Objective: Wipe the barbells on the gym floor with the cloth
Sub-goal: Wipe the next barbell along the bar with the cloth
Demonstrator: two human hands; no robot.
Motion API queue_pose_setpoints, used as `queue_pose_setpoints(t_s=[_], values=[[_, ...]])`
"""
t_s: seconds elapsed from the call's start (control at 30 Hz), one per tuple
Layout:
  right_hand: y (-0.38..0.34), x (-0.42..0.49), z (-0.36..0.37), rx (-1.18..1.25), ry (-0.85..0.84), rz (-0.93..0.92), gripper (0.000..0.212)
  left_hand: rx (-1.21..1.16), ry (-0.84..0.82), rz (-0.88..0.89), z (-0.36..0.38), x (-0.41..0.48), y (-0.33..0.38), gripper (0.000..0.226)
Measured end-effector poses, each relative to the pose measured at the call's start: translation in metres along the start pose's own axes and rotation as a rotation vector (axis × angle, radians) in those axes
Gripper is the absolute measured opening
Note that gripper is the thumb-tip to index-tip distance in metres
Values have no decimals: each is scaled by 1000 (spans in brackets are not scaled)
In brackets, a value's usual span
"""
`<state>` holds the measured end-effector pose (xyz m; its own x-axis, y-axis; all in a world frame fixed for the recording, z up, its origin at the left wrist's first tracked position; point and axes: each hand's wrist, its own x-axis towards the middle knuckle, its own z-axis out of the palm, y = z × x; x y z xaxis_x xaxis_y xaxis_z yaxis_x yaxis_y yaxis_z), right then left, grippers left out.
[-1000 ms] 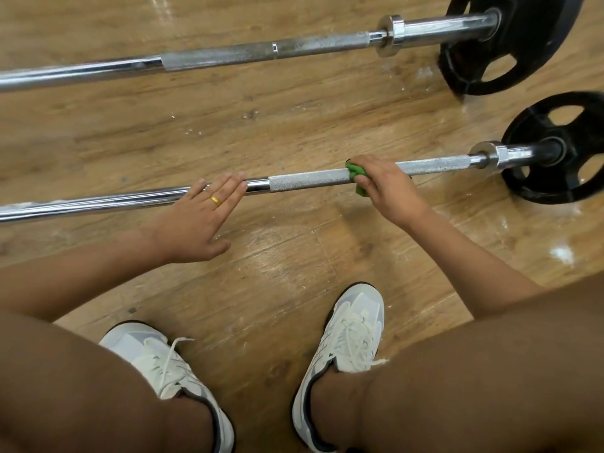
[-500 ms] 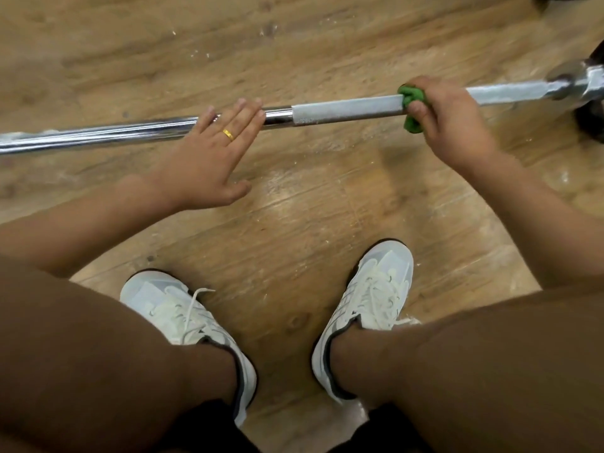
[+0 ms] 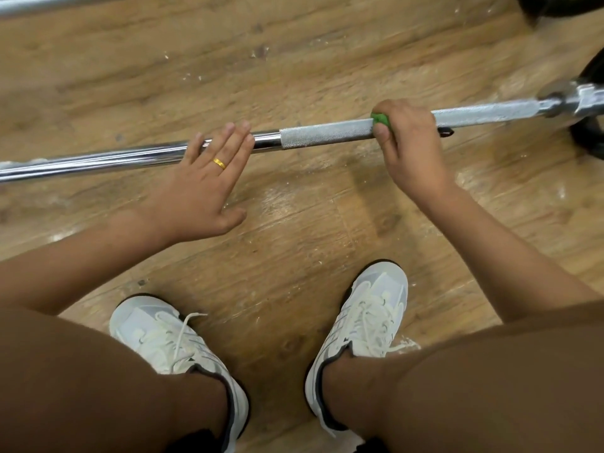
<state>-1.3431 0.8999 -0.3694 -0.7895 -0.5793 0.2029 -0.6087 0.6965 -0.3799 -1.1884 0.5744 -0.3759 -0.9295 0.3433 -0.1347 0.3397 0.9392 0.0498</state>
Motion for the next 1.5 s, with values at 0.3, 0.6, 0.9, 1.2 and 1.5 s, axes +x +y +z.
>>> queue_pose_setpoints(t_s=[0.3, 0.6, 0.9, 1.2, 1.5], values=[[1, -5, 3, 3, 121, 102, 20, -5, 9, -21, 2, -1, 7, 106], [5, -6, -7, 12, 115, 126, 20, -68, -3, -50, -2, -3, 15, 106], [-12, -11, -4, 33, 23, 29, 22, -122, -16, -61, -4, -12, 18, 103], [-14, -26, -9, 33, -17, 40, 25, -168, -13, -73, -2, -21, 31, 104], [-23, -47, -1, 45, 22, 80, 24, -200, 12, -136, -11, -25, 47, 97]])
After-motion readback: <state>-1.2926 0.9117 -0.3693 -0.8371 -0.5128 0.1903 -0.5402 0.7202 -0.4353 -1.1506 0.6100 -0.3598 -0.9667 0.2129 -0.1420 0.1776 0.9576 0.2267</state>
